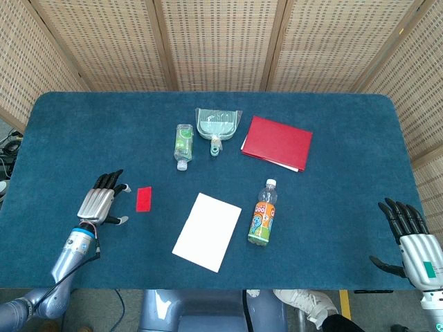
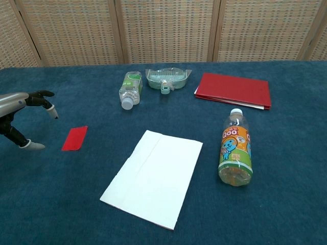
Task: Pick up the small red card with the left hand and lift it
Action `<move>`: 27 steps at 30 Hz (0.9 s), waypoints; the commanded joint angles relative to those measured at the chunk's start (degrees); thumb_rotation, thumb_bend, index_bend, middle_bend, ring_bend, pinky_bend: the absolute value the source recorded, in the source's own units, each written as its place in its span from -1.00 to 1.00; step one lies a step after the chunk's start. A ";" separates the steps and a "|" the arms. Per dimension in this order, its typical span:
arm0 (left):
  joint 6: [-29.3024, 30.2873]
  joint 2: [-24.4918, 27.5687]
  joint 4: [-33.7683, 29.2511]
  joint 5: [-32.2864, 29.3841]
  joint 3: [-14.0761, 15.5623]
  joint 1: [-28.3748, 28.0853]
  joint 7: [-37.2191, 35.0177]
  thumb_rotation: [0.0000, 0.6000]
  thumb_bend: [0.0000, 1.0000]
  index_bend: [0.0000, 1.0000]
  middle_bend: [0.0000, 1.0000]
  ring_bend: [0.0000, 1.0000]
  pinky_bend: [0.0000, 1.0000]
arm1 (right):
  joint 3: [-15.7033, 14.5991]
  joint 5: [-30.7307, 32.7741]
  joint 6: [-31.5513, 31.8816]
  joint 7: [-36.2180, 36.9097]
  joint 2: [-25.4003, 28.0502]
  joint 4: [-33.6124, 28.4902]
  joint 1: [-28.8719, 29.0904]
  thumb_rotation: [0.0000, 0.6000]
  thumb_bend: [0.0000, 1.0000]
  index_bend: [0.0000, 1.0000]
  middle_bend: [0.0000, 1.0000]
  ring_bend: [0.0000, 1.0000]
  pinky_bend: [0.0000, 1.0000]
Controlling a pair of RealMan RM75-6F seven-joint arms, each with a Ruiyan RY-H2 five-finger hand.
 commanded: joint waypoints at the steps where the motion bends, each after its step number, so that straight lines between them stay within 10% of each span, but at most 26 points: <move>1: -0.46 -1.55 1.72 -0.90 -0.42 -0.91 -0.30 1.00 -0.59 -0.33 -1.00 -1.00 -1.00 | -0.07 -0.03 -0.09 0.00 0.16 -0.15 0.03 1.00 -1.00 -1.00 -1.00 -1.00 -1.00; 27: -0.67 -9.70 10.99 -1.13 0.30 -3.92 -1.73 1.00 -0.56 -0.29 -1.00 -1.00 -1.00 | 0.11 1.16 -1.28 0.16 0.07 0.05 0.57 1.00 -1.00 -1.00 -1.00 -1.00 -1.00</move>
